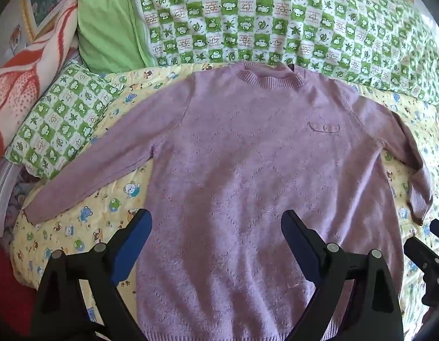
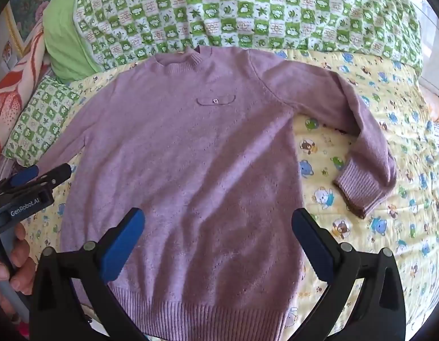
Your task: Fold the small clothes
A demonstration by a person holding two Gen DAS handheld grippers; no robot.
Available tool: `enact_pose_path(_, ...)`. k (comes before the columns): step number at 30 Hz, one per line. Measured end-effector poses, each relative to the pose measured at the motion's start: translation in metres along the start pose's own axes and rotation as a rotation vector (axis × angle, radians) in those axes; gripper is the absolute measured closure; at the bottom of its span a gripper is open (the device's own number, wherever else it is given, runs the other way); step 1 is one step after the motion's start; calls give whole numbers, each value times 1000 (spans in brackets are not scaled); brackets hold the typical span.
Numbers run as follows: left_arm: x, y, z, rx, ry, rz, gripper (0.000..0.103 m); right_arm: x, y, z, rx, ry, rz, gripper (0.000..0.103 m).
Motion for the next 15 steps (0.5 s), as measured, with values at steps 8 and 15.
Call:
enact_pose_path(8,1,-1,7,6,-22,1,10,1,-1,10,-17,-28,-1,0)
enact_pose_path(15,2,1,6,2,-33,-2,10,-1,0,10,-2,-48,-3,0)
Point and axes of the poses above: each gripper's, at about its wrist camera, not at the fingertips, and z roughly against the way its jaws point, y to its left, x to its top, the point moved 7 cm from there along -z, roughly the way its jaws point, and after that the axes turned 3 degrees about z, right-handed, at the moved point
